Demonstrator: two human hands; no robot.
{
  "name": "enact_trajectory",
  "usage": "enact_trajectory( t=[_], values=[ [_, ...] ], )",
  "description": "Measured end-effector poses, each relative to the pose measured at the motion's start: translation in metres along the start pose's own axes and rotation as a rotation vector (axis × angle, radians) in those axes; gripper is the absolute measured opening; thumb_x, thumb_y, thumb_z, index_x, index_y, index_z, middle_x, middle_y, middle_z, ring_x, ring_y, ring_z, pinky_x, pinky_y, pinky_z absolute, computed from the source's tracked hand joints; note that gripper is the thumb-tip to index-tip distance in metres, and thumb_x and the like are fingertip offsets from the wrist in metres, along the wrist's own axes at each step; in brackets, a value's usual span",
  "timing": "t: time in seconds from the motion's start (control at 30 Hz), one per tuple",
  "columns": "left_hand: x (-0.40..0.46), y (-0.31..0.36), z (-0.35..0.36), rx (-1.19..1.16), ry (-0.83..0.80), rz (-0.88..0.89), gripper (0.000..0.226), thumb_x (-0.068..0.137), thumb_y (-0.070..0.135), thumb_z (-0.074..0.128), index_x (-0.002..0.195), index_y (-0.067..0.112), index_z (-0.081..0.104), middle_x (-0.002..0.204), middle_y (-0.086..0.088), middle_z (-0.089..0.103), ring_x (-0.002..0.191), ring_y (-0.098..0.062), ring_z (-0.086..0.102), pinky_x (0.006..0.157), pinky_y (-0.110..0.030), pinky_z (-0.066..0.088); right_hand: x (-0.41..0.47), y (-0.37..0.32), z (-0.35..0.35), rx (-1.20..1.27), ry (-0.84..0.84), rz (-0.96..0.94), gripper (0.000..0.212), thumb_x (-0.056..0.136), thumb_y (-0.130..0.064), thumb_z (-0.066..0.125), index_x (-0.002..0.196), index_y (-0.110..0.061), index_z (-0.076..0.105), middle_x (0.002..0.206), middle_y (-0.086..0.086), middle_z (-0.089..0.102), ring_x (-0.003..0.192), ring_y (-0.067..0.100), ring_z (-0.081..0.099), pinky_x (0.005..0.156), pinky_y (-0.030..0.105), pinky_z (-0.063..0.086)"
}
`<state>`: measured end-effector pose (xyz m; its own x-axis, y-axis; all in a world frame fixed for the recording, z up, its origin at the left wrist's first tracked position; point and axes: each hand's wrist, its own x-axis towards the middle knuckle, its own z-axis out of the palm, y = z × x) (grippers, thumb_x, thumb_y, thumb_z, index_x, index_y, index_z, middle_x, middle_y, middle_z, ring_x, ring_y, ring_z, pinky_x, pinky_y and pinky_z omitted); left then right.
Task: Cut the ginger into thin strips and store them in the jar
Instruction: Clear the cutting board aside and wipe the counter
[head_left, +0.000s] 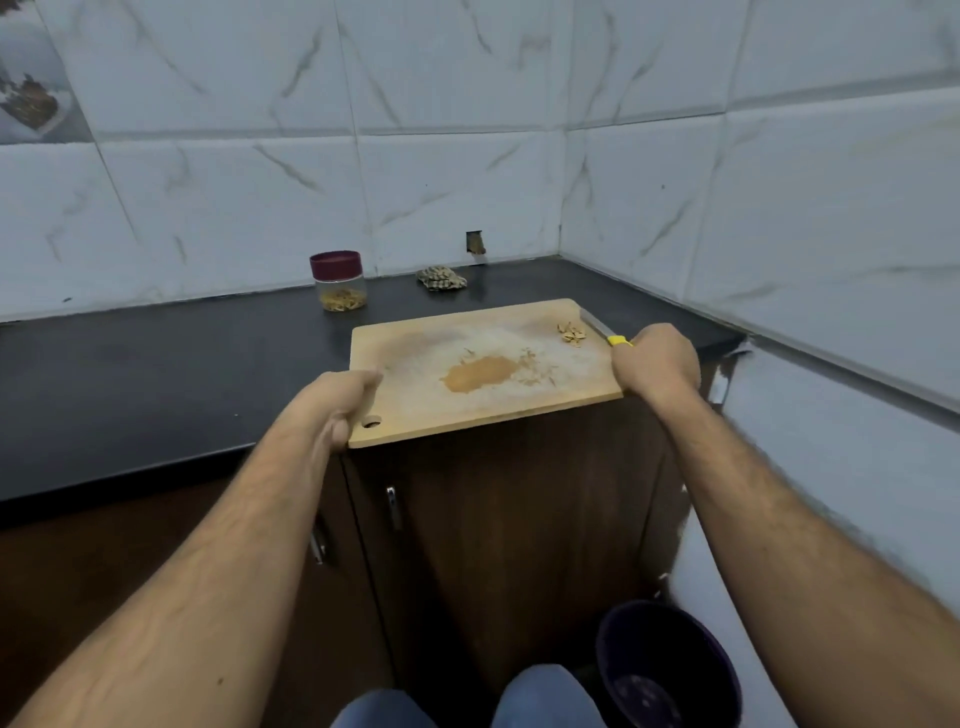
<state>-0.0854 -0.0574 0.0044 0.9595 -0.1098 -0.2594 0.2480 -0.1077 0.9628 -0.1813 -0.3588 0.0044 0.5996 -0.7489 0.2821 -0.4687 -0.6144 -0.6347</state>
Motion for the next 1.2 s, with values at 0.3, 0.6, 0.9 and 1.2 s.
enact_trajectory(
  t=[0.3, 0.6, 0.9, 1.2],
  values=[
    [-0.059, -0.045, 0.062, -0.016, 0.023, 0.054, 0.024, 0.1, 0.018, 0.054, 0.118, 0.003, 0.058, 0.118, -0.012, 0.064, 0.09, -0.024, 0.065, 0.045, -0.027, 0.048, -0.037, 0.088, -0.065, 0.004, 0.067, 0.042, 0.02, 0.085, -0.018, 0.057, 0.088, -0.003, 0.07, 0.079, 0.011, 0.065, 0.074, 0.029, 0.056, 0.057, 0.031, 0.042],
    [-0.107, -0.102, 0.115, -0.061, -0.018, -0.008, 0.024, 0.101, 0.021, 0.053, 0.117, 0.003, 0.057, 0.099, -0.01, 0.065, 0.081, -0.026, 0.066, 0.05, -0.03, 0.051, -0.074, 0.161, -0.092, 0.001, 0.114, 0.133, 0.02, 0.088, -0.022, 0.059, 0.086, -0.005, 0.069, 0.081, 0.011, 0.065, 0.077, 0.03, 0.056, 0.061, 0.03, 0.043],
    [-0.112, -0.186, 0.15, -0.096, -0.022, -0.134, 0.027, 0.1, 0.02, 0.055, 0.115, -0.002, 0.06, 0.085, -0.008, 0.064, 0.066, -0.023, 0.063, 0.035, -0.022, 0.045, -0.102, 0.241, -0.056, -0.039, 0.017, 0.253, 0.026, 0.09, -0.026, 0.058, 0.086, -0.003, 0.069, 0.08, 0.011, 0.067, 0.075, 0.03, 0.059, 0.063, 0.032, 0.049],
    [-0.075, -0.259, 0.157, 0.101, 0.03, -0.307, 0.034, 0.1, 0.027, 0.056, 0.117, -0.002, 0.061, 0.097, -0.011, 0.063, 0.067, -0.021, 0.059, 0.035, -0.022, 0.043, -0.111, 0.296, 0.028, -0.117, -0.223, 0.34, 0.017, 0.09, -0.022, 0.056, 0.086, -0.007, 0.064, 0.095, 0.015, 0.069, 0.086, 0.034, 0.059, 0.068, 0.032, 0.046]
  ],
)
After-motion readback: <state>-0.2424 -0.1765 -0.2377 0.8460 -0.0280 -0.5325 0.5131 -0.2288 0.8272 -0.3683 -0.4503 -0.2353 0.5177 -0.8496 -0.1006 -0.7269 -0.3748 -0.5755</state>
